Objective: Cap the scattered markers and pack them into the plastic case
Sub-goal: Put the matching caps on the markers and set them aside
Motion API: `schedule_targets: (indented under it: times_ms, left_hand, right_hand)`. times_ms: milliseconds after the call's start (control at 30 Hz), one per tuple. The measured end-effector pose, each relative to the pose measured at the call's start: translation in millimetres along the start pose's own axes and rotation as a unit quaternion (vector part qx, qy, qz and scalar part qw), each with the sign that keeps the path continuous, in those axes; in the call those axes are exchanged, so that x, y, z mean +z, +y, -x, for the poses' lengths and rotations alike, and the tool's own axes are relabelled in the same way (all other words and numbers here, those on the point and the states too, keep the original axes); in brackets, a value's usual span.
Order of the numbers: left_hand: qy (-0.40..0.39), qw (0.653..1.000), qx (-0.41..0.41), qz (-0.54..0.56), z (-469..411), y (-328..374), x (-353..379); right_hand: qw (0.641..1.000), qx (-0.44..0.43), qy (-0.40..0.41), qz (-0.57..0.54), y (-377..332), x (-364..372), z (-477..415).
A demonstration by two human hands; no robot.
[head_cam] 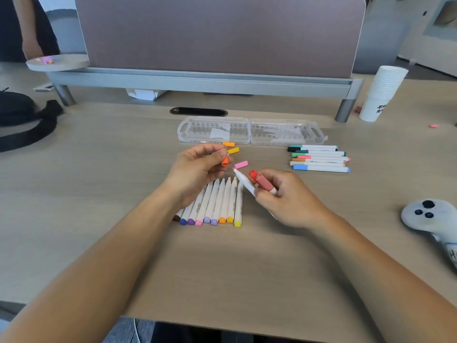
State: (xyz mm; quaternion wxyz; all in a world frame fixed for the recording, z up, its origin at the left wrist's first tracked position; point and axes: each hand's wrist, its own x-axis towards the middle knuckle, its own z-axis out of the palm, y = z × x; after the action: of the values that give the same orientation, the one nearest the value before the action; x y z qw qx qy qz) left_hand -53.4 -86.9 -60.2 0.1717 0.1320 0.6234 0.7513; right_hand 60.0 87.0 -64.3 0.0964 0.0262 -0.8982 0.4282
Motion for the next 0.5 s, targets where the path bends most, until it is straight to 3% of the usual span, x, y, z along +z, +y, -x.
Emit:
schedule_targets:
  times_ms: [333,500]
  left_hand:
    - [-0.012,1.0,-0.005,-0.02,4.6,-7.3,11.2]
    - [0.02,0.999,0.023,-0.038,7.6,-9.0,16.4]
  right_hand:
    - [0.999,0.008,0.015,0.042,5.4,3.7,-4.2]
    - [0.997,0.002,0.014,0.071,6.1,2.8,-3.7]
